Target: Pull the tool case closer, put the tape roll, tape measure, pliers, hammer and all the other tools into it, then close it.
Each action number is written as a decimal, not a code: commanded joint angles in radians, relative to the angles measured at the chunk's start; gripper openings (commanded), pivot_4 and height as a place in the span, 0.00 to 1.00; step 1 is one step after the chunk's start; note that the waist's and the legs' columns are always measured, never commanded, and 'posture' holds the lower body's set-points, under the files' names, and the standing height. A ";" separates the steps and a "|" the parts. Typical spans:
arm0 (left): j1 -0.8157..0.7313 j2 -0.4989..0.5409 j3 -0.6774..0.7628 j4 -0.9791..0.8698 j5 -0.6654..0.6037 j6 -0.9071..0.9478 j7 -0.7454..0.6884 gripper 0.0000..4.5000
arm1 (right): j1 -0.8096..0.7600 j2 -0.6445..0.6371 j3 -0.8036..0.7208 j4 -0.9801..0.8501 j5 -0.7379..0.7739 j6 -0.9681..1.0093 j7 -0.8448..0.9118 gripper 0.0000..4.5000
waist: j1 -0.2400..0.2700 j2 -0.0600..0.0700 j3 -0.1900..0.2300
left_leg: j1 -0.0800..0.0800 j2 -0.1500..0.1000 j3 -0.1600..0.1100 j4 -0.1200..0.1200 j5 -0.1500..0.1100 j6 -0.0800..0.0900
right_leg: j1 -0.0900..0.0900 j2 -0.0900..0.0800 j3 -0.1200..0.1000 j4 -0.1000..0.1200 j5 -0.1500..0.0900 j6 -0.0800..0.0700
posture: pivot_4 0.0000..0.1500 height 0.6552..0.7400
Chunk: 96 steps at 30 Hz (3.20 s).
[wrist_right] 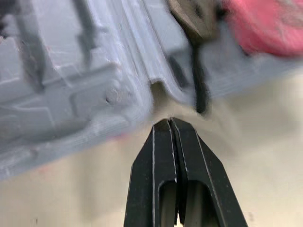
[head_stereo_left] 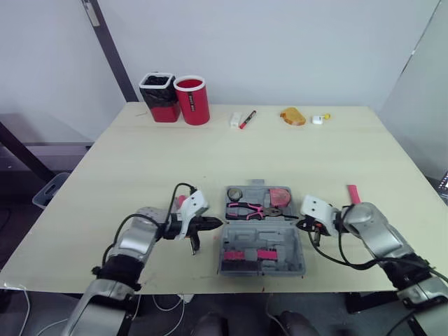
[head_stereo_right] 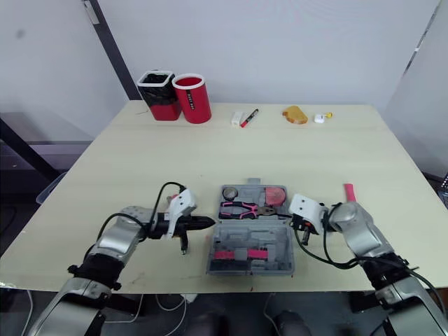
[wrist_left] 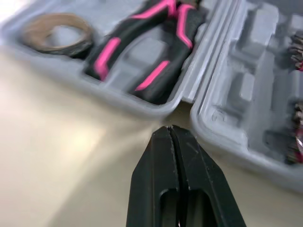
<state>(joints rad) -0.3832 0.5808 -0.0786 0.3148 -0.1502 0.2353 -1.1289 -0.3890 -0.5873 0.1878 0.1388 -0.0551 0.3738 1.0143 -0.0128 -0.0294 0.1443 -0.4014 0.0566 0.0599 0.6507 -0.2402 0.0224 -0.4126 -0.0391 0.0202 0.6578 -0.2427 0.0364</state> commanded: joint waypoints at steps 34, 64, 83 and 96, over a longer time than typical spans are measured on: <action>0.454 -0.004 0.487 -0.650 -0.336 0.533 0.682 0.98 | 0.605 -0.080 -0.505 -0.714 0.592 -0.058 -0.008 0.99 | 0.001 0.001 0.003 | 0.003 0.000 -0.004 -0.004 0.000 0.000 | 0.002 -0.010 -0.004 -0.006 -0.004 0.001 | 1.00 1.00; 0.137 -0.155 0.304 -0.458 -0.147 0.722 0.978 0.98 | 0.307 -0.123 -0.299 -0.757 0.660 0.071 -0.102 0.99 | 0.009 -0.006 0.005 | 0.001 -0.004 -0.008 -0.003 0.000 0.000 | 0.003 -0.007 -0.006 -0.006 0.000 0.000 | 1.00 1.00; 0.085 -0.187 0.272 -0.367 -0.109 0.695 0.987 0.66 | 0.309 -0.131 -0.293 -0.744 0.655 0.067 -0.111 1.00 | 0.015 -0.006 0.005 | 0.001 -0.005 -0.009 -0.002 0.000 0.000 | 0.004 -0.007 -0.006 -0.005 0.000 0.000 | 1.00 1.00; 0.054 -0.212 0.246 -0.311 -0.080 0.684 0.983 0.66 | 0.313 -0.131 -0.294 -0.745 0.649 0.065 -0.116 1.00 | 0.009 -0.006 0.005 | 0.001 -0.005 -0.009 -0.002 0.000 0.000 | 0.004 -0.007 -0.006 -0.004 0.000 0.001 | 1.00 1.00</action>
<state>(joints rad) -0.3206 0.3682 0.1770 -0.0099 -0.2390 0.9215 -0.1467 -0.0713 -0.7087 -0.0872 -0.5806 0.5912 0.4532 0.9039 -0.0034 -0.0350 0.1489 -0.4002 0.0514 0.0505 0.6489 -0.2402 0.0223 -0.4086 -0.0462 0.0139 0.6539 -0.2423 0.0374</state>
